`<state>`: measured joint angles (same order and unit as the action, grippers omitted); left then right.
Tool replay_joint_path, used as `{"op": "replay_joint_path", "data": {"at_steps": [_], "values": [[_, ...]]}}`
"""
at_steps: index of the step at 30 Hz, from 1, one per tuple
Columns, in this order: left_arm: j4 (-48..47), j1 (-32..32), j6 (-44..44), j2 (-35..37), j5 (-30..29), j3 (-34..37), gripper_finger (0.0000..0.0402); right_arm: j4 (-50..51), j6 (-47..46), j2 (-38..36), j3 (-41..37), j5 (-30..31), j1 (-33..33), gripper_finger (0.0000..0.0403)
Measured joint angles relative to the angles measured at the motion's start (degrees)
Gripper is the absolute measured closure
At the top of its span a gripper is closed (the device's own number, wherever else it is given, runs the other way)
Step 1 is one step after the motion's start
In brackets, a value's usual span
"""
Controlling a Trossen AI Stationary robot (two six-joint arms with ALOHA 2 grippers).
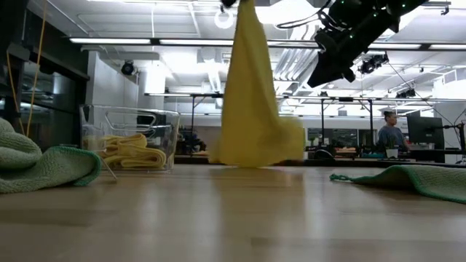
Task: Fold microfiber towels
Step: Fold the yellow towel
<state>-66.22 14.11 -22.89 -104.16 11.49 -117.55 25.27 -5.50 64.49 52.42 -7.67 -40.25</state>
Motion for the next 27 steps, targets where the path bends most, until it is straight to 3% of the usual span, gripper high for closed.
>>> {"op": "replay_joint_path", "data": {"at_steps": [3, 8, 12, 19, 27], "values": [[0.97, -0.45, 2.92, 0.00, 0.23, 6.84, 0.0401, 0.07, 0.17, 0.00, 0.00, -2.01, 0.00, 0.0340], [10.60, -0.24, 9.83, -0.07, -0.16, 20.80, 0.0401, 1.58, -1.16, 0.02, 0.00, -8.68, 0.02, 0.0340], [14.35, 0.00, 14.60, -0.07, 0.06, 27.30, 0.0401, 4.88, -1.99, 0.69, -0.19, -13.25, 1.14, 0.0340], [15.23, 0.06, 17.30, -0.04, -0.11, 29.63, 0.0401, 1.67, -4.77, 3.74, -7.66, -20.42, 4.75, 0.0305], [10.44, -0.25, 9.69, 0.78, -1.74, 29.58, 0.0401, -18.52, -15.32, 8.71, -18.50, -23.70, 6.70, 0.0240]]}}
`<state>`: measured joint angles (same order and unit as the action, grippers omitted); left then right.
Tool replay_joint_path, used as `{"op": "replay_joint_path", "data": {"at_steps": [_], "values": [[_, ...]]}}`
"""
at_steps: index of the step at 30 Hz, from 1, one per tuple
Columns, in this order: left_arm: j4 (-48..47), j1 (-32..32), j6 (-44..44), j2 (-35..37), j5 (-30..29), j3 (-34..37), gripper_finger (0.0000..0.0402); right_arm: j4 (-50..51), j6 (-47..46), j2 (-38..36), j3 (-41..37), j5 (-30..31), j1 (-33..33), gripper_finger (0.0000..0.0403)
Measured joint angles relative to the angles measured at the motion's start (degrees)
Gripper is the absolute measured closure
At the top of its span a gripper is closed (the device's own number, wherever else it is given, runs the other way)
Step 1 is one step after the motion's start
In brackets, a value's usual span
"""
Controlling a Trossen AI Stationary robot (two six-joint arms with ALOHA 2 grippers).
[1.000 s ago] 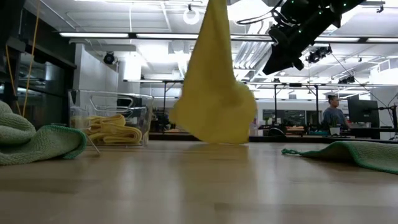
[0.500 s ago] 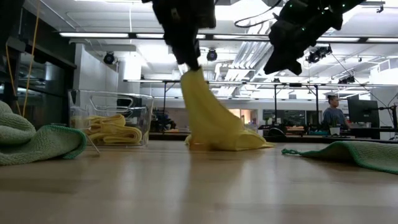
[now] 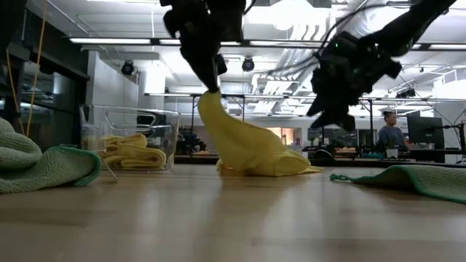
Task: Fold microfiber towels
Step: Fold the yellow towel
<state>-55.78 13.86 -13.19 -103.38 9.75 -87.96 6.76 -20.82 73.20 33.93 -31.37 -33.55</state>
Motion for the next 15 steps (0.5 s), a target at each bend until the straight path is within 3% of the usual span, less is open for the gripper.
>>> {"op": "replay_joint_path", "data": {"at_steps": [8, 15], "values": [[-0.23, -0.43, -2.19, -2.96, 0.68, 0.04, 0.0401, -18.45, -11.94, 12.24, -3.10, 0.60, 1.83, 0.0237], [-0.45, -0.42, -1.96, -5.65, 0.49, 0.07, 0.0401, -24.12, -19.34, 21.08, -0.84, 4.14, 3.47, 0.0237]]}}
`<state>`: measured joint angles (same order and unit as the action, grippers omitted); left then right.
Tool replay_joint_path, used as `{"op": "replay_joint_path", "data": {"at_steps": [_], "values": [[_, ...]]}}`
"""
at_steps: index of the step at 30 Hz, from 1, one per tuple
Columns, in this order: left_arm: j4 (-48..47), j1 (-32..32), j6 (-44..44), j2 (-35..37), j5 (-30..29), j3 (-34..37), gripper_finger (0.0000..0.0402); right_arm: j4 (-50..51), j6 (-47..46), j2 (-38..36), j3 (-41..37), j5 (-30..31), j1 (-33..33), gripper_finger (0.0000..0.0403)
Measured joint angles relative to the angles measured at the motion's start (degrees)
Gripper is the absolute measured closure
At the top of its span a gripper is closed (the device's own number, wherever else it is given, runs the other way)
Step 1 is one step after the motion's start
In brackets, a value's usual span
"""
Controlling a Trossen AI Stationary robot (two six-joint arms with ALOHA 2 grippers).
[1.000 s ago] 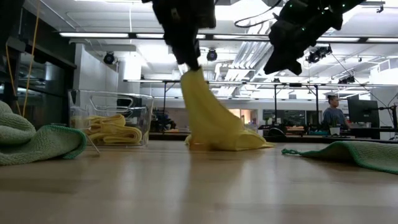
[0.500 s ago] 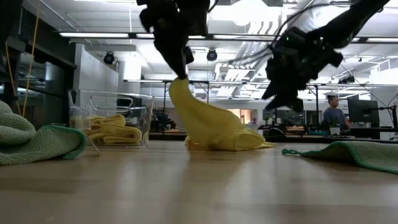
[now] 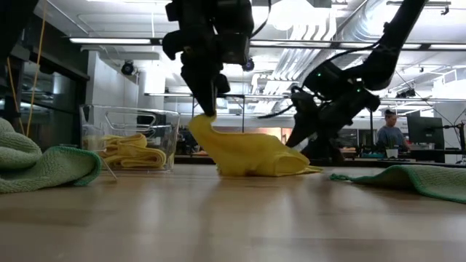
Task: Fold microfiber towels
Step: Fold the yellow towel
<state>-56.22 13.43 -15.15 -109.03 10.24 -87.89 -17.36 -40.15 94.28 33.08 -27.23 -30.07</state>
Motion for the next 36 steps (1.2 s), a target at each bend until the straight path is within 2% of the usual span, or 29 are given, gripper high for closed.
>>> {"op": "replay_joint_path", "data": {"at_steps": [7, 14, 22, 28, 36], "values": [[0.15, 0.00, -0.01, -0.05, -2.37, 0.00, 0.0401, -1.15, -2.05, -0.51, 2.01, -8.42, 3.72, 0.0237], [0.21, 0.54, 0.00, -0.05, -2.82, 0.00, 0.0401, -0.27, -0.64, -4.21, 2.05, -13.50, 8.82, 0.0237], [0.36, 0.50, -0.08, -0.05, -2.78, 0.00, 0.0401, 9.24, 5.61, -10.93, 2.05, -13.05, 11.29, 0.0237], [0.50, 0.52, -0.53, -0.05, -2.78, 0.00, 0.0401, 19.05, 11.80, -15.66, 2.03, -9.63, 11.38, 0.0237], [0.67, 0.52, -0.18, -0.05, -2.78, -0.03, 0.0401, 22.86, 16.17, -16.89, 2.03, -9.61, 13.84, 0.0237]]}}
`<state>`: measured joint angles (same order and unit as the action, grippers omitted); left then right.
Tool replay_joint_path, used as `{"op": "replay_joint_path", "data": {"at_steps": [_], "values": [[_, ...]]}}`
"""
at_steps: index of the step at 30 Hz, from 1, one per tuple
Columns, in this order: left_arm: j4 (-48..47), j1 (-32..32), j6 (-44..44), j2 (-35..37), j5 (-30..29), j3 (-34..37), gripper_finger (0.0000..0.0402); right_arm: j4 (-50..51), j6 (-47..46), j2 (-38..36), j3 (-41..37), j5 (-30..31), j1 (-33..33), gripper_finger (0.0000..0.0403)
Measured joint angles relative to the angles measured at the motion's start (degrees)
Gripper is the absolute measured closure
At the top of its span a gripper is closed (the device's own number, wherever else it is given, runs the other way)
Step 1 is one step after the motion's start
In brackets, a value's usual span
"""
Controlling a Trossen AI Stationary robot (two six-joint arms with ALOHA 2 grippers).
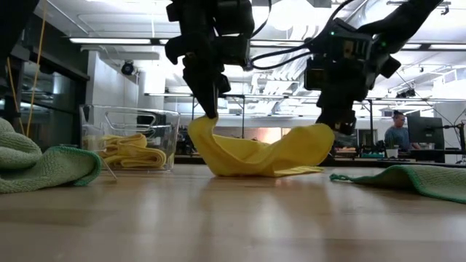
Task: Fold microfiber towels
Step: Fold the yellow towel
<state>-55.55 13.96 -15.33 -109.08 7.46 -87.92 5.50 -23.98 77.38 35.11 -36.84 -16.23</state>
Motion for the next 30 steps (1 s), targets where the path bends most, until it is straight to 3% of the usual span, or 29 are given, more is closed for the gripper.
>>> {"op": "replay_joint_path", "data": {"at_steps": [3, 9, 14, 17, 30], "values": [[0.00, 0.00, 0.11, 0.00, 0.02, 0.00, 0.0401, 1.17, 1.78, 0.00, 0.00, 1.71, 1.04, 0.0237], [0.15, 0.00, 0.11, 0.00, 0.02, 0.00, 0.0401, 3.38, 7.08, 0.00, -0.02, 11.33, 1.36, 0.0237], [0.22, 0.00, 0.13, 0.00, 0.02, 0.00, 0.0401, 3.32, 27.22, 0.00, -0.02, 16.76, 1.68, 0.0237], [0.20, 0.00, 0.13, 0.00, 0.04, -0.01, 0.0401, 3.67, 32.54, 0.00, 0.67, 20.61, 1.67, 0.0237], [0.13, -0.02, 0.19, 0.00, 0.69, -0.02, 0.0401, 10.23, 43.69, 4.63, 4.77, 14.54, 1.66, 0.0237]]}}
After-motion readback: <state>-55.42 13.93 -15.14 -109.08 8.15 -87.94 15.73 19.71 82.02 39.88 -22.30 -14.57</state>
